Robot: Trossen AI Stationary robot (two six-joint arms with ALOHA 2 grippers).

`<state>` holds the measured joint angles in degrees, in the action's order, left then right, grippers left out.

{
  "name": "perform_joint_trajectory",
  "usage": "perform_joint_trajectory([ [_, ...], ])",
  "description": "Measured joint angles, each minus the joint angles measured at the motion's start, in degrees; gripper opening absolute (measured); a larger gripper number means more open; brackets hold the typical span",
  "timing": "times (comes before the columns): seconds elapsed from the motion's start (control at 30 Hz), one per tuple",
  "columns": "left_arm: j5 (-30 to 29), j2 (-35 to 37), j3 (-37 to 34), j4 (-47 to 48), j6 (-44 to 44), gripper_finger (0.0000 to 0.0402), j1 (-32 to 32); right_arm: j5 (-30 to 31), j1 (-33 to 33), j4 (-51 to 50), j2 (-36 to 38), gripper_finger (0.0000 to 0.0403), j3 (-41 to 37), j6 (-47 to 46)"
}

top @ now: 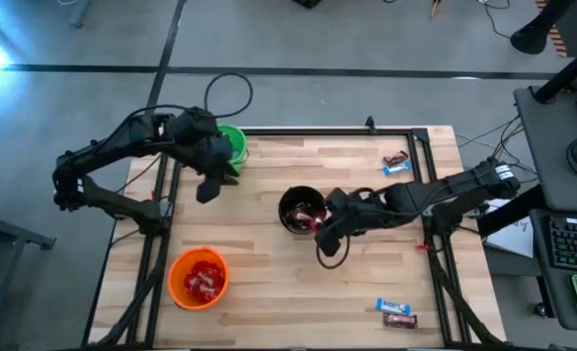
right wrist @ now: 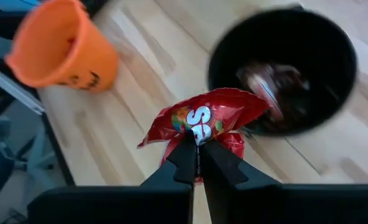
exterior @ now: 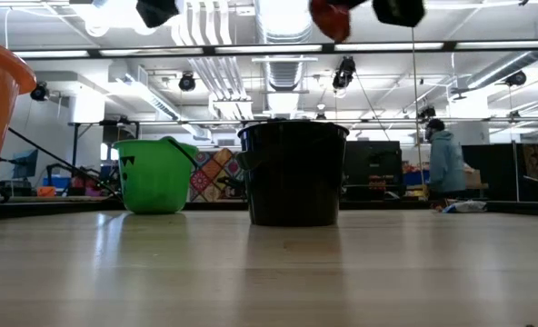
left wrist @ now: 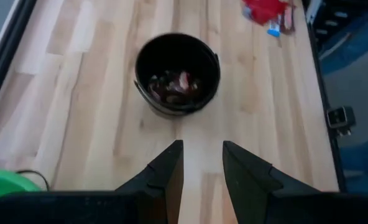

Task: Sort candy
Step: Put the red candy pack into the orange bucket

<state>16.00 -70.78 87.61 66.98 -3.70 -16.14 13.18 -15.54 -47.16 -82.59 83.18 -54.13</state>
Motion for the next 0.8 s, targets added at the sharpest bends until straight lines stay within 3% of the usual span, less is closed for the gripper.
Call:
perform_joint_trajectory([
  [0.37,3.5,-5.6,0.0,-5.6,4.3,0.0097,0.9,-1.0,3.2,8.9,0.0,0.0009,0.0,7.1],
  [0.8,6.5,-6.2,0.0,-15.4,6.4,0.0150,5.4,-2.0,6.2,24.9,0.0,0.0009,0.0,14.9],
])
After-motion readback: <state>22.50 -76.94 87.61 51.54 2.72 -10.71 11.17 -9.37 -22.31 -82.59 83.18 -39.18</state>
